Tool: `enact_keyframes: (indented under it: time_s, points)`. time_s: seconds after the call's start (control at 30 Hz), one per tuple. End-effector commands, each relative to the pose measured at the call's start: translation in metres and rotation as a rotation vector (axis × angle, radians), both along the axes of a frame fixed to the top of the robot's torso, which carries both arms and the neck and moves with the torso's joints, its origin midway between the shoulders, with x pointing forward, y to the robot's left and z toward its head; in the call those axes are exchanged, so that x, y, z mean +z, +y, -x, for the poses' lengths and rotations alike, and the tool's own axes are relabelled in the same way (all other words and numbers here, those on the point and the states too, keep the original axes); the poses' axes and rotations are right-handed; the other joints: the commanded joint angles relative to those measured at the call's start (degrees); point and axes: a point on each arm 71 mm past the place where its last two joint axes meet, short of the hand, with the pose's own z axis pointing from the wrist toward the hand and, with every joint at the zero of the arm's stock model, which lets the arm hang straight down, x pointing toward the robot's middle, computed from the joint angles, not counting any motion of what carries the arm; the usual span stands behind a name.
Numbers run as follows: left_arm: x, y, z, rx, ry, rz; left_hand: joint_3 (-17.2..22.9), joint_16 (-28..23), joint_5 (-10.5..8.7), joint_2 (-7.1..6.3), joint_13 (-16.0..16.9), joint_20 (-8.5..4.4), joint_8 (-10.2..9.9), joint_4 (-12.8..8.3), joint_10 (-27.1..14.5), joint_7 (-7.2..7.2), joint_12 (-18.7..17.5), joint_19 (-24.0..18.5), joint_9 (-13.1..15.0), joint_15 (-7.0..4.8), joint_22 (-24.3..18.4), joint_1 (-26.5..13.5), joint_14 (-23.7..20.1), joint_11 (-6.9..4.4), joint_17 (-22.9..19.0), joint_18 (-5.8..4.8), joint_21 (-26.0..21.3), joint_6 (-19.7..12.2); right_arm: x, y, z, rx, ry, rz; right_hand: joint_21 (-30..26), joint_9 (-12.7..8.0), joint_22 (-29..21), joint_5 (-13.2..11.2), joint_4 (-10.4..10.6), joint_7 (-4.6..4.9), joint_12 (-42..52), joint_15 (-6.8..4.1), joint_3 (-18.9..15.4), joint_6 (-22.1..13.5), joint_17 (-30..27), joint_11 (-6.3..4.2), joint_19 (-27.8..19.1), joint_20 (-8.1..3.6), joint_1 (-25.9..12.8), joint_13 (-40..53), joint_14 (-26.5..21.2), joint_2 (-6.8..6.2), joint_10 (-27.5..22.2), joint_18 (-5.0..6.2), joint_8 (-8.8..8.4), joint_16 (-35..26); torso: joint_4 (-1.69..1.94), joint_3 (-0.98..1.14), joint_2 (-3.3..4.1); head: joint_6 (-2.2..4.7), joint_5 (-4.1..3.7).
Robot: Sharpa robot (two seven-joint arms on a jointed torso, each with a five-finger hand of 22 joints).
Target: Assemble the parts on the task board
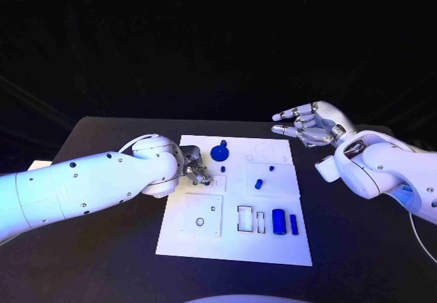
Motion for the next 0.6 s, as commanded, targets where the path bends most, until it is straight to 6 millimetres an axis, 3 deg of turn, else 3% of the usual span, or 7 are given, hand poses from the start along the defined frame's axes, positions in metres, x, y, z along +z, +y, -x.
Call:
enact_keyframes:
  time_s: [0.03, 0.33, 0.6]
  points:
    - [-0.0081, -0.0008, 0.0029, -0.01, 0.054, -0.021, 9.08, 0.18, -0.05, -0.4, 0.22, 0.1, 0.35, -8.95, 0.53, -0.76, 0.27, 2.16, 0.23, -0.09, 7.55, -1.47, 6.03, -0.14, 15.05, -0.93, 0.24, 0.57, -0.0001, 0.0016, 0.0009, 0.014, 0.003, 0.0, -0.31, 0.06, -0.05, -0.35, 0.12, -0.01, -0.27, 0.19, -0.18, 0.56, 5.81, -0.08, -0.35, -0.05, -0.08, -0.05, 3.96, 0.38, -0.14, 0.08, 0.24, -0.38, 0.0, 0.06, -0.01, -0.07, 0.07]
    - [-0.0101, 0.0005, 0.0002, 0.011, 0.07, -0.035, 4.84, 0.18, -0.17, -0.98, 1.06, -0.48, 0.1, -6.13, 1.04, -1.72, 1.17, 2.08, 0.5, -0.75, 7.4, -6.37, 6.03, -0.86, 15.05, -0.88, 0.04, 2.3, 0.0, 0.0028, 0.0008, 0.016, 0.003, -0.003, -0.35, 0.06, -0.12, -0.39, 0.17, -0.01, -0.33, 0.18, -0.19, 0.56, 5.73, -0.09, -0.38, -0.06, -0.13, -0.11, 3.94, 0.49, -0.17, 0.09, 0.22, -0.45, -0.08, 0.09, -0.02, -0.17, 0.12]
    - [-0.0103, 0.0, -0.0011, 0.023, 0.068, -0.037, 2.92, 0.18, -0.12, -1.33, 1.24, -0.67, -0.05, -4.85, 1.17, -1.97, 1.36, 2.24, 0.52, -0.94, 7.67, -8.23, 6.03, -1.06, 15.05, -0.94, 0.15, 3.23, -0.0004, 0.0046, -0.0002, 0.017, 0.004, -0.009, -0.44, 0.04, -0.27, -0.35, 0.17, 0.0, -0.45, 0.18, -0.22, 0.49, 5.6, -0.08, -0.44, -0.06, -0.13, -0.21, 3.92, 0.46, -0.24, 0.12, 0.18, -0.53, -0.04, 0.04, 0.01, -0.4, 0.01]
